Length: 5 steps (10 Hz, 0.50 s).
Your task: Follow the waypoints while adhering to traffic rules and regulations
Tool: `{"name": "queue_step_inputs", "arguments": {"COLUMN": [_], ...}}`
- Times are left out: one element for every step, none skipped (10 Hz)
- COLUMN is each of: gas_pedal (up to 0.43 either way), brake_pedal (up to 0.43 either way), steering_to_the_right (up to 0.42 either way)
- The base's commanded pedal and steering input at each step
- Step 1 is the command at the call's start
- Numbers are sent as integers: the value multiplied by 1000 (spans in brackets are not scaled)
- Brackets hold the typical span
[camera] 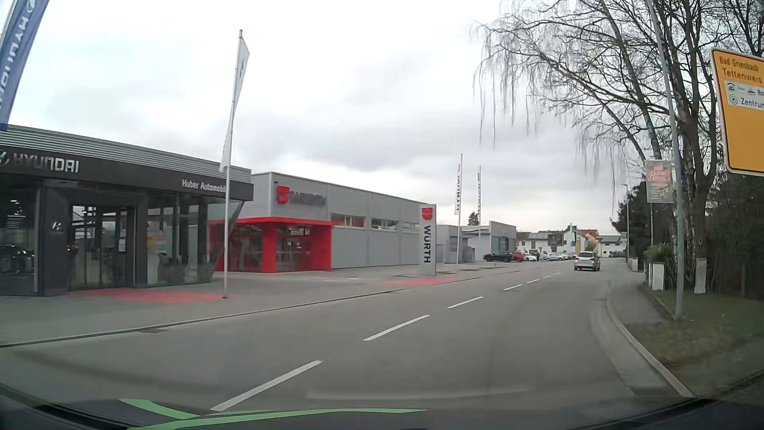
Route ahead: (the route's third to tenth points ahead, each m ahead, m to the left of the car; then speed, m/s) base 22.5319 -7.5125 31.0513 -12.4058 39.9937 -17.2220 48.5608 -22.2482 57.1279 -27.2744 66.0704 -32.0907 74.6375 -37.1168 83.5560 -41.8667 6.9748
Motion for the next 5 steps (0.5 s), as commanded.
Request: {"name": "queue_step_inputs", "arguments": {"gas_pedal": [79, 87, 87, 87, 87], "brake_pedal": [0, 0, 0, 0, 0], "steering_to_the_right": [152, 153, 155, 156, 156]}}
